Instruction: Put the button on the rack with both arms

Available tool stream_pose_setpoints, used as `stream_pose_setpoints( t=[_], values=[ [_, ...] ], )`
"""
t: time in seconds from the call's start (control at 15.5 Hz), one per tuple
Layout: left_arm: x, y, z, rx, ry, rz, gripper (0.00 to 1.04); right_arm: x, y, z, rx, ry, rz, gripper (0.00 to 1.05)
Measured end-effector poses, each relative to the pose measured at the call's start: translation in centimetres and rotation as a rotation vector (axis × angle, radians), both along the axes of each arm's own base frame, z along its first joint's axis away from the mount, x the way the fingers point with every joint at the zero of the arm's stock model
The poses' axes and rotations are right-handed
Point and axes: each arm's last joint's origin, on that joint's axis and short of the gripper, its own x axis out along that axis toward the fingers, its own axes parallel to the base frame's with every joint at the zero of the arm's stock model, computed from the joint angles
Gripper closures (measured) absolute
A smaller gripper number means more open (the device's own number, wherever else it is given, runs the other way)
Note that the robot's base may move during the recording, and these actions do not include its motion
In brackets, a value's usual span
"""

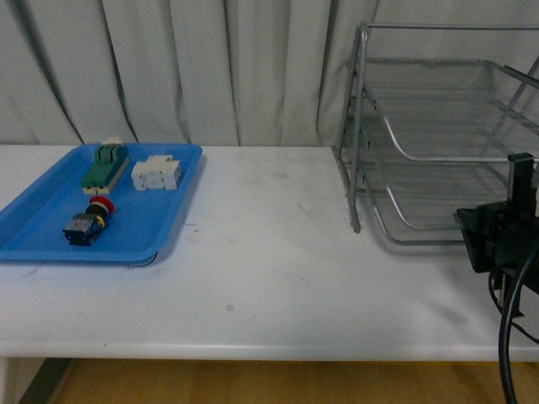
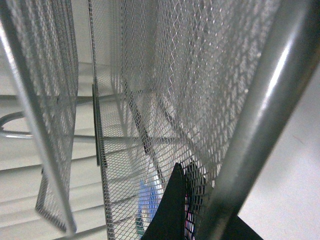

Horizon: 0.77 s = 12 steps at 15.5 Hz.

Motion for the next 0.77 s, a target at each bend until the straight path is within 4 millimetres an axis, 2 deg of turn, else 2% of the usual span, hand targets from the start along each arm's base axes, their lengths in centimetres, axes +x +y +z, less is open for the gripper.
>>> stream_pose_setpoints(
  t=[0.13, 0.45, 0.71, 0.77],
  values=[
    [0.0, 0.0, 0.0, 0.000, 0.000, 0.000, 0.07, -4.0, -0.1, 0.0, 0.030, 0.008, 0.007, 1.02],
    [0.0, 0.0, 0.0, 0.000, 0.000, 0.000, 0.07, -7.1, 0.0, -0.3, 0.032, 0.064, 0.016, 1.02],
    [0.0, 0.0, 0.0, 0.000, 0.000, 0.000, 0.07, -8.8, 0.2, -0.3, 0.021, 0.092, 0.015, 1.02],
    [0.0, 0.0, 0.0, 0.000, 0.000, 0.000, 0.07, -9.5, 0.6, 0.0, -0.078, 0.101, 0.049, 0.84]
  ],
)
